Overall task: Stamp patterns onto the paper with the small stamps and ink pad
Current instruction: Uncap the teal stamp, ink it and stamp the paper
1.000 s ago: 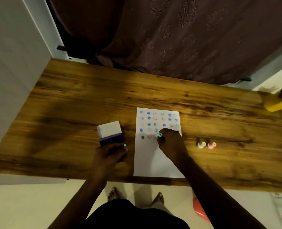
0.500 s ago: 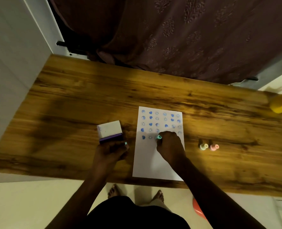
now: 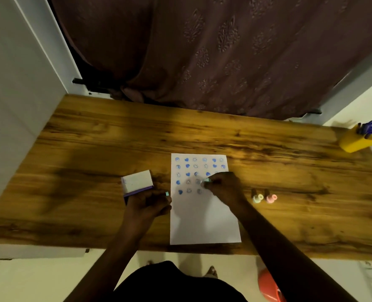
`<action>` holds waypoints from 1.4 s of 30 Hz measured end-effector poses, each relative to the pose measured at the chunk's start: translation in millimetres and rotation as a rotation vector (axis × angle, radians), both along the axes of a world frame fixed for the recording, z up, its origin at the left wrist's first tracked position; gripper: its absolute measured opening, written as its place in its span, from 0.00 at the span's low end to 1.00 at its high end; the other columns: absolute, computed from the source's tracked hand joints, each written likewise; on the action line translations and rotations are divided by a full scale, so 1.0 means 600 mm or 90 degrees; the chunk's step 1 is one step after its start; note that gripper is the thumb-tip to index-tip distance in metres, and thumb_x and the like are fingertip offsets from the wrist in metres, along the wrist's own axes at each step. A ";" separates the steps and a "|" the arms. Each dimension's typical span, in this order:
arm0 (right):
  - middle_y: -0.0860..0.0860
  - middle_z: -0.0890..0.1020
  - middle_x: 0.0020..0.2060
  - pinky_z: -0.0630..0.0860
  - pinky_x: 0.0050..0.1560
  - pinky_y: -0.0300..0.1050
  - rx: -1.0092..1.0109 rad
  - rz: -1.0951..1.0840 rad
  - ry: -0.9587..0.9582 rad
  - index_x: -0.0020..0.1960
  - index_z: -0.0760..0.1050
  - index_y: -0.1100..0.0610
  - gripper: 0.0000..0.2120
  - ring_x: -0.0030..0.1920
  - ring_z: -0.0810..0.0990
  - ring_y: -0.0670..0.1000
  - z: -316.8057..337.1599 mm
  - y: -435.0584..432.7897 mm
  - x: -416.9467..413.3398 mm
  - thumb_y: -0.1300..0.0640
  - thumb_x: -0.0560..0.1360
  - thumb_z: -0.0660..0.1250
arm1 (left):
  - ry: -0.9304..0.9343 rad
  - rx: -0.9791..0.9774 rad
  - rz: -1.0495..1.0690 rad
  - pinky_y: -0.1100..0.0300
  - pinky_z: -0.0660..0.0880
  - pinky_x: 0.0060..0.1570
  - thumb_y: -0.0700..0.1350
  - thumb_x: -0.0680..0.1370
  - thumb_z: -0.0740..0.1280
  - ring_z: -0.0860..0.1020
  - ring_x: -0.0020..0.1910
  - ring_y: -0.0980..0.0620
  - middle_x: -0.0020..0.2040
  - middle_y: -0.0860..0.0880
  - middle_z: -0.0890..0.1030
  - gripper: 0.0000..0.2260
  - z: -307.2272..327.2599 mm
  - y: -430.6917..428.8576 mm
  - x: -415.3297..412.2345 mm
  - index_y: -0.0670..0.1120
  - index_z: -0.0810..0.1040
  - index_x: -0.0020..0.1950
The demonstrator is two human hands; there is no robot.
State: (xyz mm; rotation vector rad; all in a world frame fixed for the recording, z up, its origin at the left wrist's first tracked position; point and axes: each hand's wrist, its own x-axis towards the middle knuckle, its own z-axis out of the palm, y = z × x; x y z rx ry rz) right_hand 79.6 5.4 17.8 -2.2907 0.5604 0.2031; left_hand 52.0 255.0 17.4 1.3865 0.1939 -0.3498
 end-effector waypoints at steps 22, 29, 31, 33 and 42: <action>0.52 0.88 0.48 0.82 0.47 0.41 0.436 0.028 -0.098 0.52 0.84 0.56 0.08 0.49 0.86 0.50 0.069 -0.170 -0.203 0.63 0.74 0.75 | -0.026 0.000 -0.232 0.50 0.85 0.49 0.32 0.72 0.77 0.88 0.50 0.43 0.50 0.47 0.90 0.19 0.044 -0.256 -0.060 0.58 0.89 0.49; 0.51 0.88 0.51 0.82 0.52 0.44 0.435 0.070 -0.075 0.56 0.85 0.55 0.10 0.53 0.86 0.51 0.066 -0.246 -0.214 0.60 0.75 0.74 | -0.037 0.004 -0.243 0.57 0.85 0.46 0.31 0.72 0.76 0.88 0.49 0.49 0.48 0.50 0.90 0.21 0.049 -0.318 -0.073 0.60 0.89 0.48; 0.52 0.88 0.50 0.81 0.50 0.43 0.438 0.075 -0.064 0.56 0.85 0.54 0.09 0.51 0.87 0.51 0.065 -0.264 -0.218 0.57 0.76 0.74 | -0.051 0.032 -0.235 0.53 0.85 0.50 0.32 0.71 0.78 0.88 0.50 0.49 0.48 0.49 0.90 0.20 0.047 -0.334 -0.076 0.58 0.89 0.48; 0.53 0.88 0.47 0.81 0.48 0.42 0.434 0.086 -0.053 0.54 0.86 0.53 0.08 0.47 0.86 0.51 0.061 -0.283 -0.223 0.54 0.77 0.73 | -0.064 0.049 -0.239 0.51 0.85 0.53 0.32 0.71 0.78 0.88 0.51 0.48 0.49 0.47 0.90 0.16 0.043 -0.350 -0.079 0.52 0.90 0.51; 0.51 0.88 0.41 0.80 0.44 0.42 0.430 0.035 -0.033 0.47 0.86 0.51 0.10 0.41 0.86 0.47 0.042 -0.339 -0.243 0.45 0.76 0.73 | -0.082 0.095 -0.250 0.43 0.79 0.63 0.48 0.65 0.81 0.87 0.56 0.49 0.54 0.51 0.89 0.19 0.027 -0.415 -0.100 0.56 0.88 0.56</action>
